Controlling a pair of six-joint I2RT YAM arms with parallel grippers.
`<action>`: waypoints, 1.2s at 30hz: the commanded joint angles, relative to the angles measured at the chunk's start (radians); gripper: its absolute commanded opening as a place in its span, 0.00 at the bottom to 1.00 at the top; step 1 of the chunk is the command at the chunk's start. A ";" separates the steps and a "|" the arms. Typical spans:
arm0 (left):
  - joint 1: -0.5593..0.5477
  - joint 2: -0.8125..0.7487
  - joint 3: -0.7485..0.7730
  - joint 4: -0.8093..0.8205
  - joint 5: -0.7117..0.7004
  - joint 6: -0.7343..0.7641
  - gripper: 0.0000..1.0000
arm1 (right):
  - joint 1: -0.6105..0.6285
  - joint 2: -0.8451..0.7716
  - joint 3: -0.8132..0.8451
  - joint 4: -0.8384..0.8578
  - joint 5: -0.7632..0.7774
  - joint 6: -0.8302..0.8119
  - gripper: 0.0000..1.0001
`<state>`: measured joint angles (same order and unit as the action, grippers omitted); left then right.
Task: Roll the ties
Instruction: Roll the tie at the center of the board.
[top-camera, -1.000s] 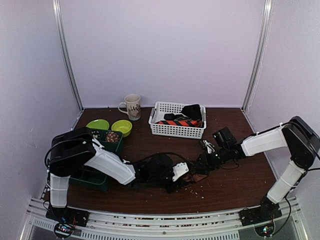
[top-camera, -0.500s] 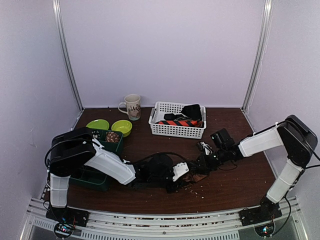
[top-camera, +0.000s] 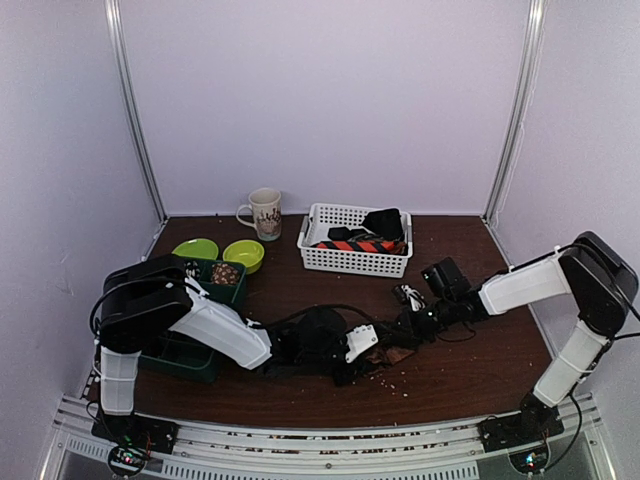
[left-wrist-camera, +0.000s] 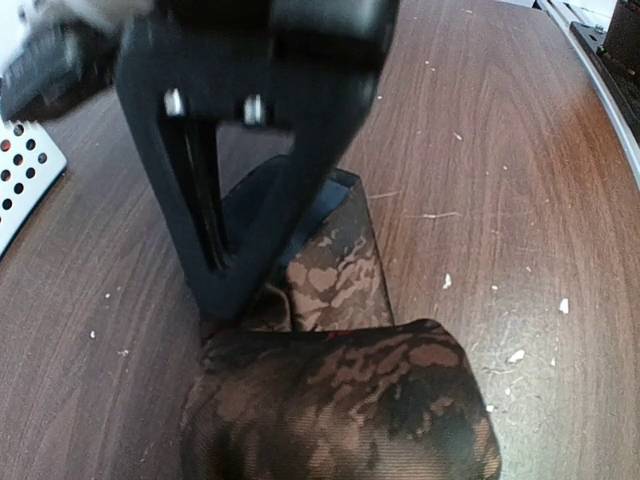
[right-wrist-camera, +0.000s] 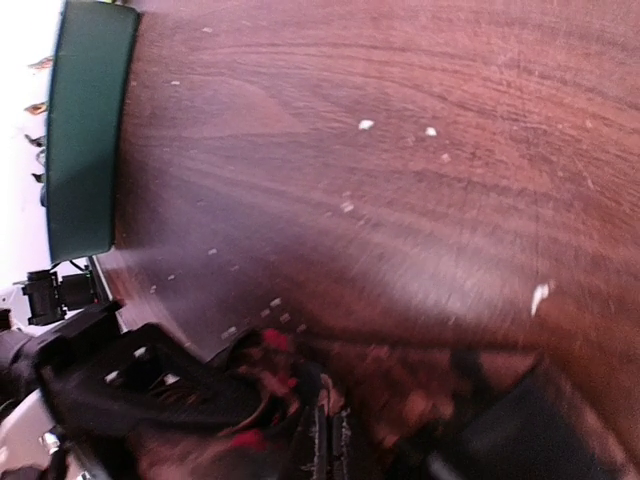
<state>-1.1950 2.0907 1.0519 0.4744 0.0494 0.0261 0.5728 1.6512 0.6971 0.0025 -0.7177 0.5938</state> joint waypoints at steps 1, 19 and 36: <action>-0.003 0.062 -0.022 -0.103 0.012 0.000 0.19 | 0.008 -0.151 -0.010 -0.076 0.013 0.011 0.00; 0.032 -0.004 -0.109 0.016 0.042 -0.023 0.17 | -0.011 -0.023 -0.071 -0.131 0.146 -0.099 0.00; 0.090 -0.109 -0.129 0.058 0.045 -0.144 0.18 | -0.022 0.013 -0.097 -0.138 0.161 -0.116 0.00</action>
<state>-1.1316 1.9495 0.8989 0.6209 0.1623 -0.0708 0.5716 1.6291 0.6323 -0.0288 -0.6991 0.4957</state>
